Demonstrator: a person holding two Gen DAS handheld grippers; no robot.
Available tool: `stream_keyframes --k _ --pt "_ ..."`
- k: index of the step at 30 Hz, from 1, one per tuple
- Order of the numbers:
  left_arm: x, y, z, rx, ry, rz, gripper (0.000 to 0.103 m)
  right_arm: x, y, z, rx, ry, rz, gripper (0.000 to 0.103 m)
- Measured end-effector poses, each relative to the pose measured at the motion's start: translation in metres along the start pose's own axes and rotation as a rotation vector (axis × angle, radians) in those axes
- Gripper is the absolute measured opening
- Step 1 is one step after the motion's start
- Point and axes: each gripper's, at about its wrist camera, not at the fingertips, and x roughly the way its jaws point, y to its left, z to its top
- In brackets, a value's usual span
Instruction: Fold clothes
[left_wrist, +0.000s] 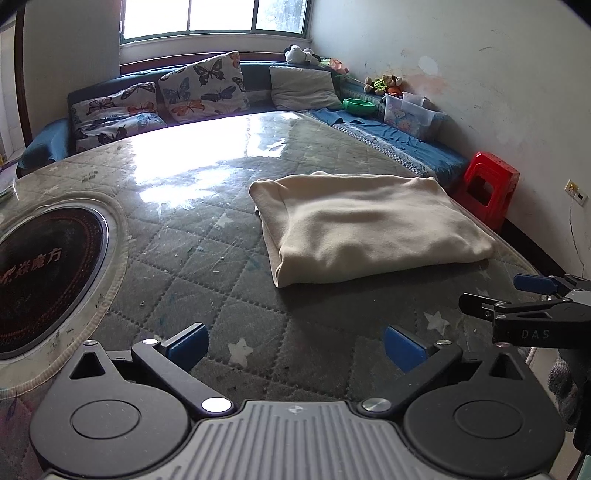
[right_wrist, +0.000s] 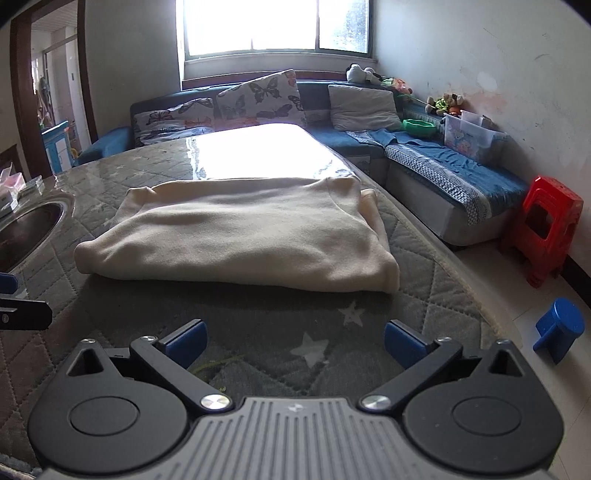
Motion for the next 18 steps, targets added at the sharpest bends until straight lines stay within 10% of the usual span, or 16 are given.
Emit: stream_keyframes --k 18 --pt "-0.018 -0.01 -0.018 0.025 -0.022 -0.002 0.103 -0.019 0.011 -0.01 0.021 -0.027 -0.018 0.103"
